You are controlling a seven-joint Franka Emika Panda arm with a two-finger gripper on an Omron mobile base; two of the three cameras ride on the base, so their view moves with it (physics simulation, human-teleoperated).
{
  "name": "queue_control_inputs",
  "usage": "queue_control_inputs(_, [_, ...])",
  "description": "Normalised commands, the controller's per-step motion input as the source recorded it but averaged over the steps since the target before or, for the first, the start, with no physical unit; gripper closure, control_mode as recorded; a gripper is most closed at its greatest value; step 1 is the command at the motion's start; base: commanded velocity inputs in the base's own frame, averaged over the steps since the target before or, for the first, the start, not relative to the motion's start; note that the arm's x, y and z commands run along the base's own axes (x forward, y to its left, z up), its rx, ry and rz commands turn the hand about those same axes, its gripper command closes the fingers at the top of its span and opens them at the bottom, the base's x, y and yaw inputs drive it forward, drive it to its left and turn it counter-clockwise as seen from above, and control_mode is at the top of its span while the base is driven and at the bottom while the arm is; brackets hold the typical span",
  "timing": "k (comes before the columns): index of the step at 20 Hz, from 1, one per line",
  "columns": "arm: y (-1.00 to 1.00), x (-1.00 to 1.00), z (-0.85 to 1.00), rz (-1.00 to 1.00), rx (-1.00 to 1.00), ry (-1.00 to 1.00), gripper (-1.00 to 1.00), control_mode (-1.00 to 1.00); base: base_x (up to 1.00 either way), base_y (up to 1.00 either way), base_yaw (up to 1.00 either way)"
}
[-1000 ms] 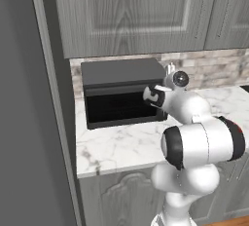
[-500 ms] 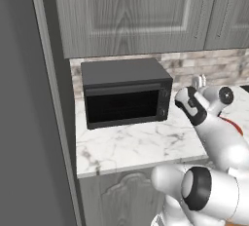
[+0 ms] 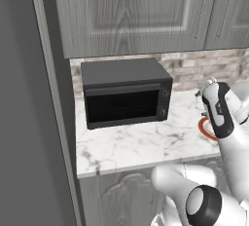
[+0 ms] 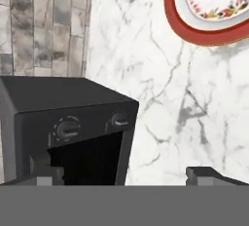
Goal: Pick up the bagel from the plate, place it on the toaster oven rack, close the door, and set the timer.
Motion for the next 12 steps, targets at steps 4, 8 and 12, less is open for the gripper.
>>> queue_control_inputs(4, [0.0, -0.26, 0.63, 0.45, -0.01, 0.33, -1.0, -1.0, 0.0, 0.0, 0.0])
queue_control_inputs(8, [0.0, -0.56, -0.04, 0.45, -0.12, 0.12, -1.0, -1.0, 0.0, 0.0, 0.0])
queue_control_inputs(12, [0.0, -0.79, -0.33, 0.26, -0.11, -0.24, -1.0, -1.0, 0.0, 0.0, 0.0])
